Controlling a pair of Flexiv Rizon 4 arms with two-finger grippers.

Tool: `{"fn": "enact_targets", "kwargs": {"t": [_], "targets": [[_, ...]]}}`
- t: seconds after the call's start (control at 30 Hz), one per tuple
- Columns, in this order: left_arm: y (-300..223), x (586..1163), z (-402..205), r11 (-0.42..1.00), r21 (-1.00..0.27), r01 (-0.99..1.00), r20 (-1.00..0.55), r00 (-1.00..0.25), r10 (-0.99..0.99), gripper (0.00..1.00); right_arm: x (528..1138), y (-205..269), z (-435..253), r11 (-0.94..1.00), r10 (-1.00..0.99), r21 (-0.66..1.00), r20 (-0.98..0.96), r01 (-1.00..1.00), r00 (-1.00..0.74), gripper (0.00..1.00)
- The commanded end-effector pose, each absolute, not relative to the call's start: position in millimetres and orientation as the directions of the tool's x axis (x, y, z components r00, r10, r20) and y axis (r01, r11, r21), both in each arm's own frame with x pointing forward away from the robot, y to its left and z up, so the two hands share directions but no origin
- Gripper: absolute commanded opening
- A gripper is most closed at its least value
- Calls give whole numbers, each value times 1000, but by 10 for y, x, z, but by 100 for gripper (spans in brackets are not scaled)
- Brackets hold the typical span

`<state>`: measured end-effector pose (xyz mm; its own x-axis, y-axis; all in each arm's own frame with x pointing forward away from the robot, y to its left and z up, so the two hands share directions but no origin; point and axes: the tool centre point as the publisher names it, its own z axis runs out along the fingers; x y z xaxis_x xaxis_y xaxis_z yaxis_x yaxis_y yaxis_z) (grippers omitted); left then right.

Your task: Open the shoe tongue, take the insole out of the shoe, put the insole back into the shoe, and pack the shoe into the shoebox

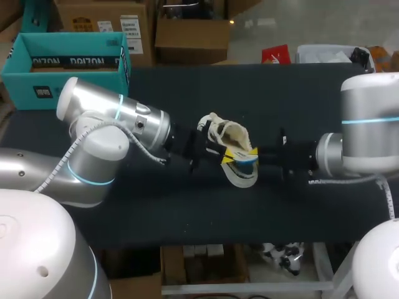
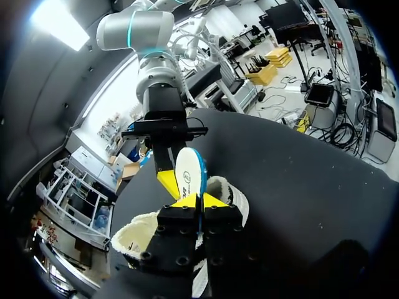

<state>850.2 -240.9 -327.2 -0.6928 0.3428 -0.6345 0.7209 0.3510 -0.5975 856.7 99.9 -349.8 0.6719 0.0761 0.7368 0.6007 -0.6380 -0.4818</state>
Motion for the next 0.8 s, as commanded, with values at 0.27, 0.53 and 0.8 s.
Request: {"fn": "enact_targets", "kwargs": {"t": [0.27, 0.53, 0.8], "targets": [[-2374, 8681, -3443, 384, -632, 673, -592, -739, 322, 0, 8774, 1056, -3617, -640, 103, -483, 717, 598, 689, 0], [-2382, 8663, -3439, 381, -639, 669, -586, -743, 323, 4, 8814, 1061, -3620, -643, 109, -482, 711, 595, 694, 0], [-2485, 8548, -3381, 350, -619, 703, -614, -711, 344, 35, 8800, 1031, -3626, -649, 98, -486, 709, 585, 698, 0]]}}
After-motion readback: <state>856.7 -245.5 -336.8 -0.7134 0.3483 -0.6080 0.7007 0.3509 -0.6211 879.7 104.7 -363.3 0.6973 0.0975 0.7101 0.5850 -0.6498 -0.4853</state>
